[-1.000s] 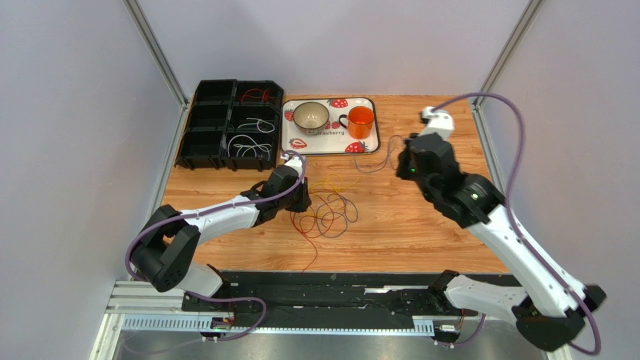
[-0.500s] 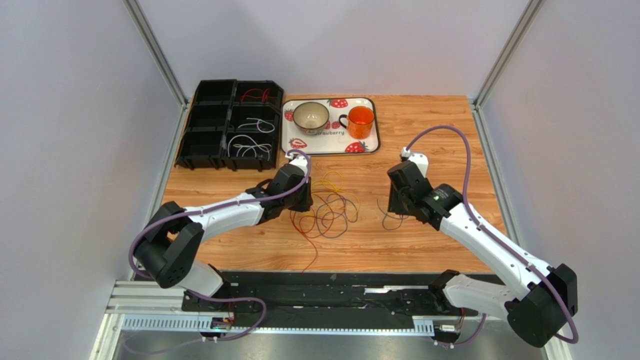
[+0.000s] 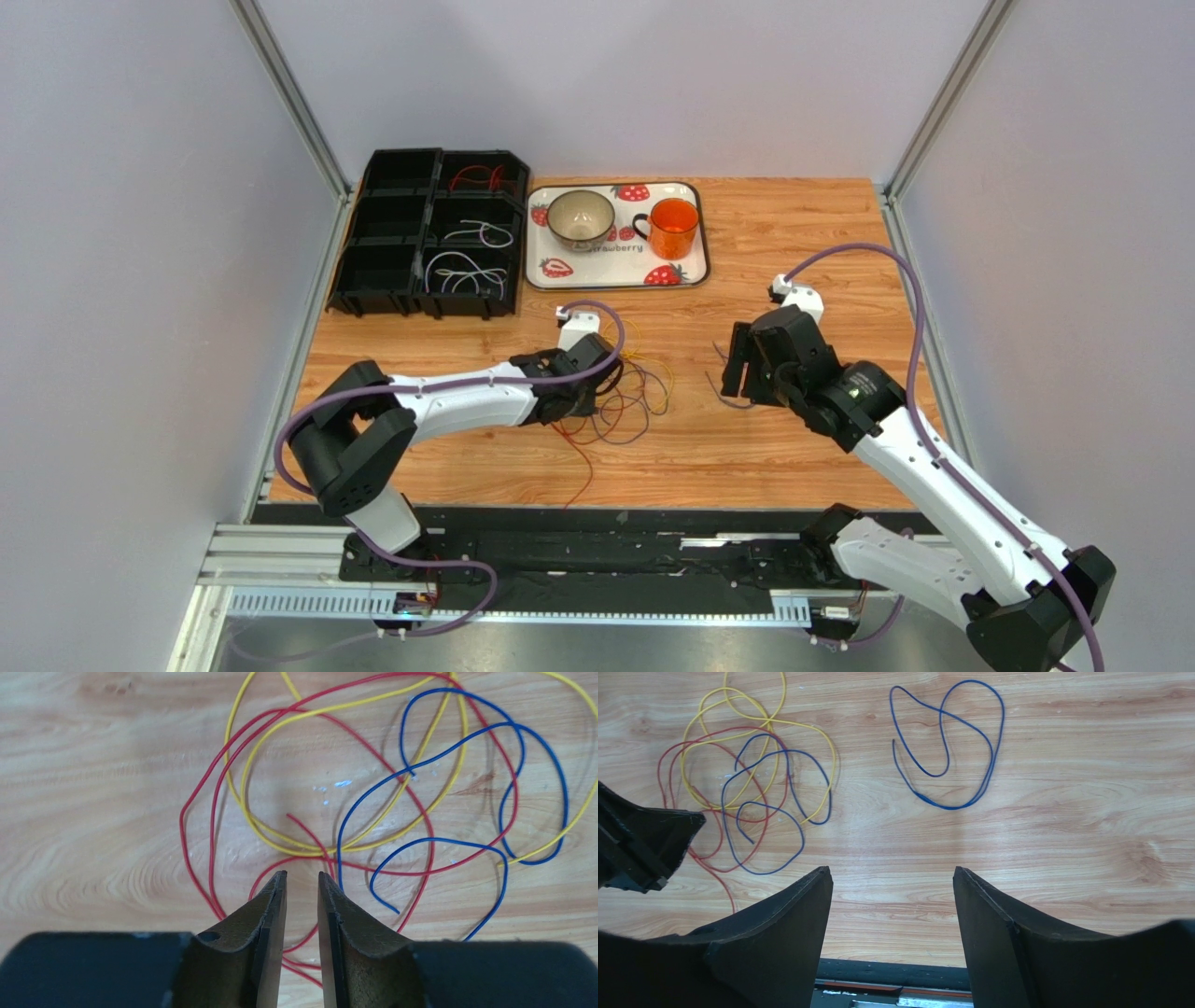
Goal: Untangle the cables
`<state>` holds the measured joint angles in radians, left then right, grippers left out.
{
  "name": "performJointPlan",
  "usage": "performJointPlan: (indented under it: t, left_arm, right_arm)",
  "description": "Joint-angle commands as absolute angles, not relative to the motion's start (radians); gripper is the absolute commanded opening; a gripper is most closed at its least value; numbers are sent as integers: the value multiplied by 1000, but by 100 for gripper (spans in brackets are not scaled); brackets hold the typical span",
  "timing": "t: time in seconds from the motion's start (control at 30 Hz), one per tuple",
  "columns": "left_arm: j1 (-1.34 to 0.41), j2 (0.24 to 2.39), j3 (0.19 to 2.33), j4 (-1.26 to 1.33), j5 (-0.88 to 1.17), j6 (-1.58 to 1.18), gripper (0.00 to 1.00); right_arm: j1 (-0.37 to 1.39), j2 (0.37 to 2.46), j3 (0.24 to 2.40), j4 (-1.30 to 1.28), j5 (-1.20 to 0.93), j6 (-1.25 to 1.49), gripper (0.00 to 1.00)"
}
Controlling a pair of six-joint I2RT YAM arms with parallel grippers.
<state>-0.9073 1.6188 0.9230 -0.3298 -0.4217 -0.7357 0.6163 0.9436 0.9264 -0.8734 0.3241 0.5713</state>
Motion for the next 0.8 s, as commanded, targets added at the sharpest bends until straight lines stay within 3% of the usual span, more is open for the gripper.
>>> performJointPlan:
  t: [0.0,0.2,0.77]
  left_arm:
    - [-916,1583,902,-420,-564,-919,34]
    - [-916,1565,890,-524,-610,-1047,40]
    - [-928,1594,891,-519,-580,-1091,41]
  right_arm:
    - [614,916,884,-827,244,591,67]
    - [615,936,877,-810,201,592,66]
    - [615,914,853,-776,170,583,66]
